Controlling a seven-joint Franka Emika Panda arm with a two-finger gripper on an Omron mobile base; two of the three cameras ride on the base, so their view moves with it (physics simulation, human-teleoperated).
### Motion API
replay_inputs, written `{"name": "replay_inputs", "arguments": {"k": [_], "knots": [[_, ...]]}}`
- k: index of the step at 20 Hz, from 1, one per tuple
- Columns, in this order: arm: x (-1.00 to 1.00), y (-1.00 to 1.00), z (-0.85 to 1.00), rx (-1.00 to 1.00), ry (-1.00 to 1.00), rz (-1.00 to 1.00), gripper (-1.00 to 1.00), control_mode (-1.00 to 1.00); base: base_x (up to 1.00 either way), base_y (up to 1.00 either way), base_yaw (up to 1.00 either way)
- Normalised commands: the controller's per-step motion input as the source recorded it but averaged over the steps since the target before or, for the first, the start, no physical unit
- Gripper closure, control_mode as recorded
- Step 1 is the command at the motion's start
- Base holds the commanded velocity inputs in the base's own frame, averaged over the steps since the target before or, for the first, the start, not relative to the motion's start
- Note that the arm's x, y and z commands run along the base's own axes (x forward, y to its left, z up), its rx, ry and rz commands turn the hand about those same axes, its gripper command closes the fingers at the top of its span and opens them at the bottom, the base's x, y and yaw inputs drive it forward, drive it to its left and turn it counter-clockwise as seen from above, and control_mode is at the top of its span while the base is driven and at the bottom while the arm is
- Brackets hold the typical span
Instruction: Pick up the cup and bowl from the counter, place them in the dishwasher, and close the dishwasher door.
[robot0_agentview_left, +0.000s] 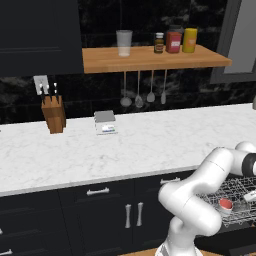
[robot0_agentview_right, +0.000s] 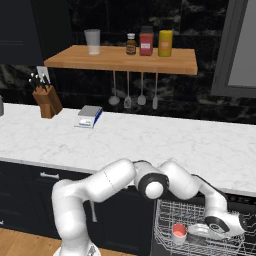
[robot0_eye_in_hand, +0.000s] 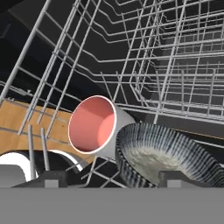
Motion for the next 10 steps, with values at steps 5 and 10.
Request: {"name": "replay_inputs", "arguments": {"k": [5,10], "knots": [[-0.27,0.01,0.89,0.0,0.0,0.0,-1.0,-1.0,0.0,0.0,0.0],[-0.71,0.01,1.0,-0.04,-0.02,0.0,-1.0,-1.0,0.0,0.0,0.0]]}}
